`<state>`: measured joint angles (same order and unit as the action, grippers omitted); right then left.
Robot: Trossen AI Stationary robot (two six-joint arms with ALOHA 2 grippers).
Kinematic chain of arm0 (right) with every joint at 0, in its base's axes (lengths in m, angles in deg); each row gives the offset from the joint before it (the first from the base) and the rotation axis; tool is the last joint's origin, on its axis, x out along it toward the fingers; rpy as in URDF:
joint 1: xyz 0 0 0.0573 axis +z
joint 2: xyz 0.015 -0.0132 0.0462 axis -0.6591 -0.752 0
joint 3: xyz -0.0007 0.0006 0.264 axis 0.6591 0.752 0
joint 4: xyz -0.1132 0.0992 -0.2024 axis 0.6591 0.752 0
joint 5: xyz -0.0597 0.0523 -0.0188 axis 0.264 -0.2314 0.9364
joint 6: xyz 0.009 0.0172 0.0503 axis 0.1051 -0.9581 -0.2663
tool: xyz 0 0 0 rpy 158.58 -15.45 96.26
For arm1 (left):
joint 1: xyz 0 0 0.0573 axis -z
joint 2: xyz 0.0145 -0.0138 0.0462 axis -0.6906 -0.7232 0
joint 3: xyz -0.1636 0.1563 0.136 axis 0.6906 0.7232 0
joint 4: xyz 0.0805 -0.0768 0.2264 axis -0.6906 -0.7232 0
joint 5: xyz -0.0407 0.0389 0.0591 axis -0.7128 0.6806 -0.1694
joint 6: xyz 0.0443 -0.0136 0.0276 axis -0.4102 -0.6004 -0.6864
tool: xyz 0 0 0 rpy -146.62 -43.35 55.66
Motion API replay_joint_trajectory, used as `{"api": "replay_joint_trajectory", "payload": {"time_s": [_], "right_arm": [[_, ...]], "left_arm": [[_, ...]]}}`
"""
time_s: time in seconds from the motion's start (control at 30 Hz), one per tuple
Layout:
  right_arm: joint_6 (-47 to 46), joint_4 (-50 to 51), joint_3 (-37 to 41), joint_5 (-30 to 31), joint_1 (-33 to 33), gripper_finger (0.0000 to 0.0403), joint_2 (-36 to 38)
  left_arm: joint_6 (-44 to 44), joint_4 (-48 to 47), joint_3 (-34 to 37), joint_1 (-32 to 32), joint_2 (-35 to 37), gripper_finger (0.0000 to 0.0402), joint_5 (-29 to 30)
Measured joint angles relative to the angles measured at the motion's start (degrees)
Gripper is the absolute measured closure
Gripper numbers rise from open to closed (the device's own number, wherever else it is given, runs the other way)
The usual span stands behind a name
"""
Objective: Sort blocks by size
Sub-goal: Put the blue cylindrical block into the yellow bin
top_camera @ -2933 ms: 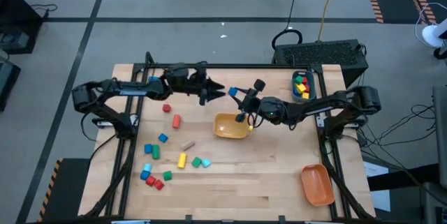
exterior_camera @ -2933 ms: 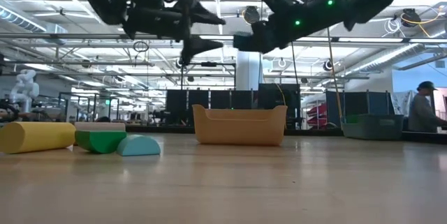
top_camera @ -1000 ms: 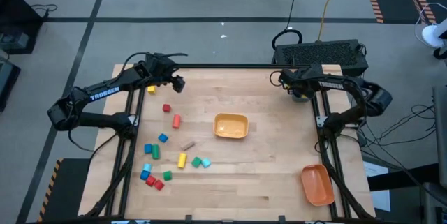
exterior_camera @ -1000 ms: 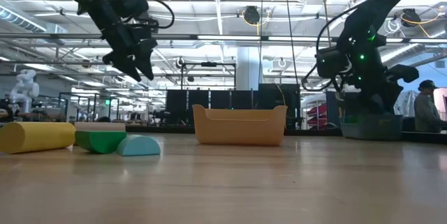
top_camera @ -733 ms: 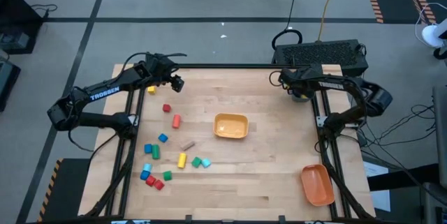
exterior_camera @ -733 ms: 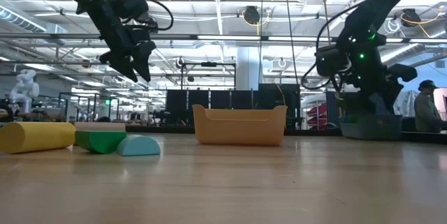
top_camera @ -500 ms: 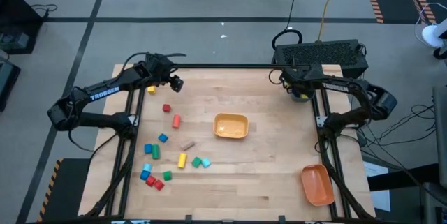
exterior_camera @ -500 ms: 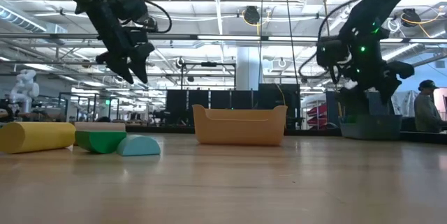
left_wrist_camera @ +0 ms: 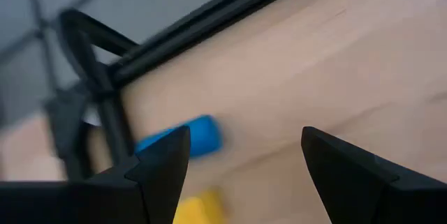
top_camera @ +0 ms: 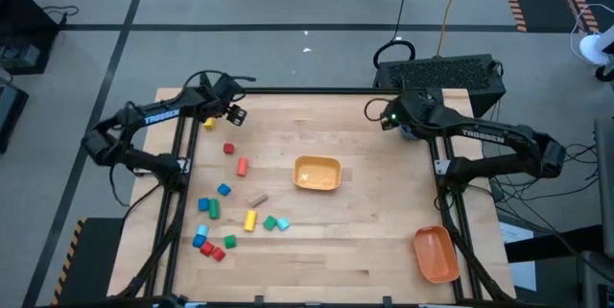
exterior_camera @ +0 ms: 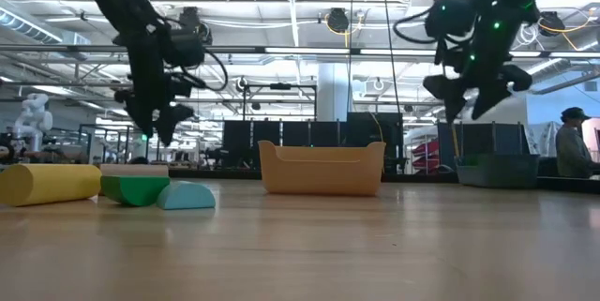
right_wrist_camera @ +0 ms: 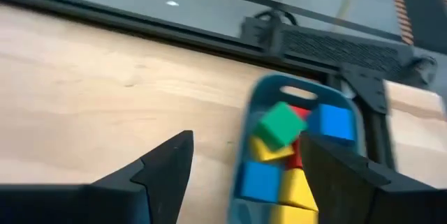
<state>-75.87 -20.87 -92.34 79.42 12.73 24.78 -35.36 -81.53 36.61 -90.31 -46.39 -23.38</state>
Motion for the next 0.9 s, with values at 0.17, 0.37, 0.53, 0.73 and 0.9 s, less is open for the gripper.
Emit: {"api": "replay_joint_trajectory", "payload": {"time_s": [0.17, 0.37, 0.53, 0.73, 0.9], "right_arm": [[1.01, -3.04, 0.0, -0.17, 4.6, 0.0156, 0.0], [2.93, -7.24, 0.0, -0.16, 8.44, 0.0156, 0.0], [3.89, -8.61, 0.0, -0.15, 10.07, 0.0156, 0.0], [3.93, -8.72, 0.0, -0.15, 10.66, 0.0156, 0.0], [3.93, -8.73, 0.0, -0.15, 10.66, 0.0156, -0.02]], "left_arm": [[-12.23, -0.14, 0.0, -0.04, -4.17, 0.0126, 2.89], [-23.82, -0.17, 0.0, -0.34, -7.2, 0.0126, 3.26], [-26.67, -0.15, 0.0, -2.39, -8.95, 0.0126, 3.34], [-27.72, -0.01, -0.79, -5.51, -11.73, 0.0126, 4.7], [-30.12, -0.12, -1.79, -6.97, -14.05, 0.0126, 3.74]]}}
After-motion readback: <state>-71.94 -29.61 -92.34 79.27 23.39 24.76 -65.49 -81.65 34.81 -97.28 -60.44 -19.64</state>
